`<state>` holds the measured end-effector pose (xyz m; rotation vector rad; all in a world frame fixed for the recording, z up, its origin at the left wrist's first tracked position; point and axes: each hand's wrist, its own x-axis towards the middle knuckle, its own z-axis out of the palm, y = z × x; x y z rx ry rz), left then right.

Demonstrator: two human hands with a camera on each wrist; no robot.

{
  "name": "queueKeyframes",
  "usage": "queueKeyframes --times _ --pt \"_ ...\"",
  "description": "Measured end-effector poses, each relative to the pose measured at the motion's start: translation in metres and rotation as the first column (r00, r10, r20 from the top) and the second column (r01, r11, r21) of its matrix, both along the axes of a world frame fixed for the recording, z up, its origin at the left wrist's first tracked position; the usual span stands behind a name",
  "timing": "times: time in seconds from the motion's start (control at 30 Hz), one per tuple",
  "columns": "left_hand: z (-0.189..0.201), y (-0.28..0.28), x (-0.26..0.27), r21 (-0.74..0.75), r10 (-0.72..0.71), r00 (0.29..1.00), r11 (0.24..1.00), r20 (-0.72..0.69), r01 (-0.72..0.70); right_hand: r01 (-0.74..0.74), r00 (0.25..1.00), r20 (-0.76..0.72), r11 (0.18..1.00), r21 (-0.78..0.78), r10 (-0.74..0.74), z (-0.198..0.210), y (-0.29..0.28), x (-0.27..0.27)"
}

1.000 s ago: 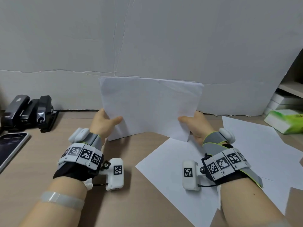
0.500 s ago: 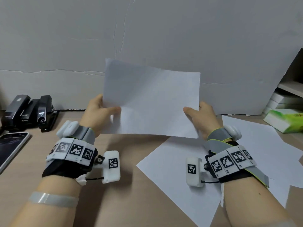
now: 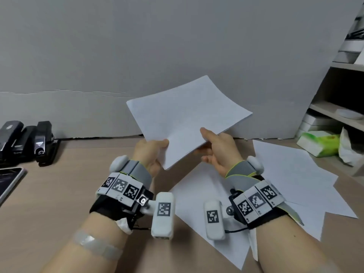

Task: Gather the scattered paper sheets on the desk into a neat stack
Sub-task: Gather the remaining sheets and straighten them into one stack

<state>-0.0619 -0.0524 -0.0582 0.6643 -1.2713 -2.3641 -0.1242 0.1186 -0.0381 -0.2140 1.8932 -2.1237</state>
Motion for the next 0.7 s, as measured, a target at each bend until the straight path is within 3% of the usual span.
queueKeyframes --times 0.1,0.2,0.43,0.6,0.7 --pt "0.000 0.016 -0.001 0.001 -0.102 0.995 0.995 0.004 0.101 0.139 0.984 -0.124 0.989 0.053 -0.131 -0.002 0.013 0.000" --pt "0.010 0.023 0.004 -0.041 -0.257 0.966 0.966 -0.023 0.256 0.169 0.968 -0.206 0.981 0.098 -0.146 0.006 0.037 0.004" --pt "0.021 0.005 0.019 -0.071 -0.327 0.945 0.942 0.014 0.327 0.051 0.980 -0.196 0.993 0.103 -0.030 0.028 0.112 0.014" --pt "0.015 0.006 0.034 -0.297 -0.585 0.793 0.737 0.169 0.607 -0.066 0.979 -0.173 0.973 0.219 0.105 0.038 0.133 0.024" --pt "0.012 0.008 0.040 -0.303 -0.663 0.724 0.661 0.193 0.686 -0.169 0.970 -0.132 0.956 0.242 0.204 0.042 0.130 0.028"
